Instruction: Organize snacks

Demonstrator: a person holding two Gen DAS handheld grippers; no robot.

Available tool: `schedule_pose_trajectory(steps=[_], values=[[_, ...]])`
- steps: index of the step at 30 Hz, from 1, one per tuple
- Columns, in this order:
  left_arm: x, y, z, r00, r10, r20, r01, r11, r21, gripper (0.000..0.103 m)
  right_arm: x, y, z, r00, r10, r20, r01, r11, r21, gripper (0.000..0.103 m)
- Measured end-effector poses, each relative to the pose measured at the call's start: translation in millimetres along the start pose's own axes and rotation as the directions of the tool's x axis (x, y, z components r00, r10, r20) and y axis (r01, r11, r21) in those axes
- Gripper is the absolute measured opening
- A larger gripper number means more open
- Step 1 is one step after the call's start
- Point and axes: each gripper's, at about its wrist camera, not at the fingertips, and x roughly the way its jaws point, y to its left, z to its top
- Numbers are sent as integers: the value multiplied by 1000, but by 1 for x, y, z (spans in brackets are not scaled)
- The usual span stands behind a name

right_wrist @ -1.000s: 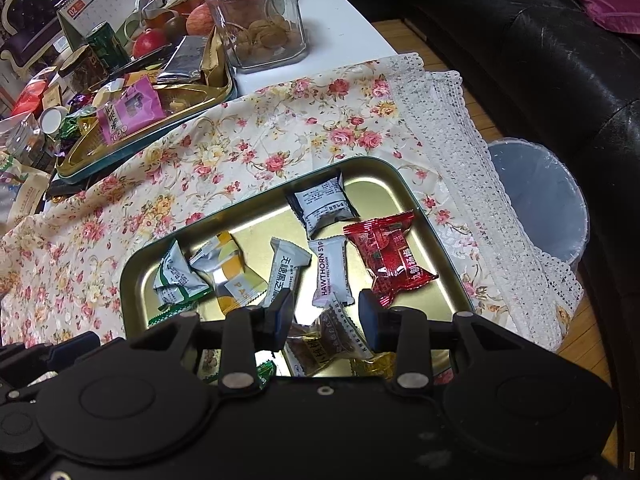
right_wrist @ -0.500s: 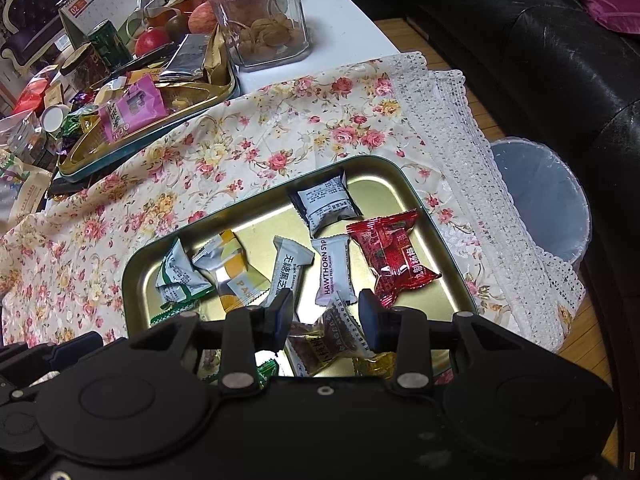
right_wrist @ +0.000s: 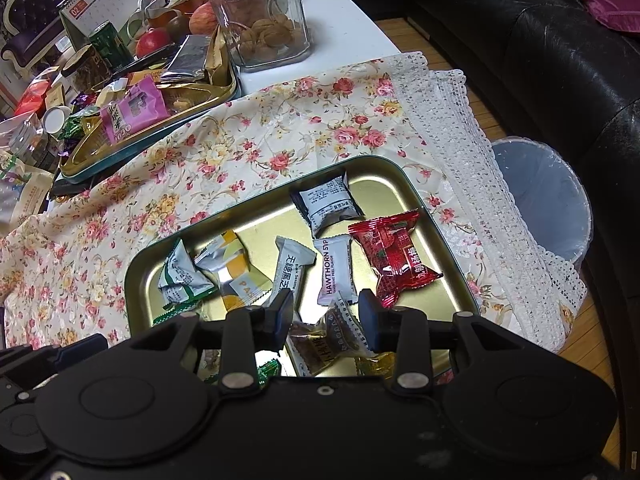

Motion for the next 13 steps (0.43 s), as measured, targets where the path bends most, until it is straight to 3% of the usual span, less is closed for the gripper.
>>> schedule_pose_trajectory(steps=[13], values=[[0,1,1,1000,3,1,-3,1000,-5,35,0,1,0,1000,3,-2,-3,1000,-5,38]])
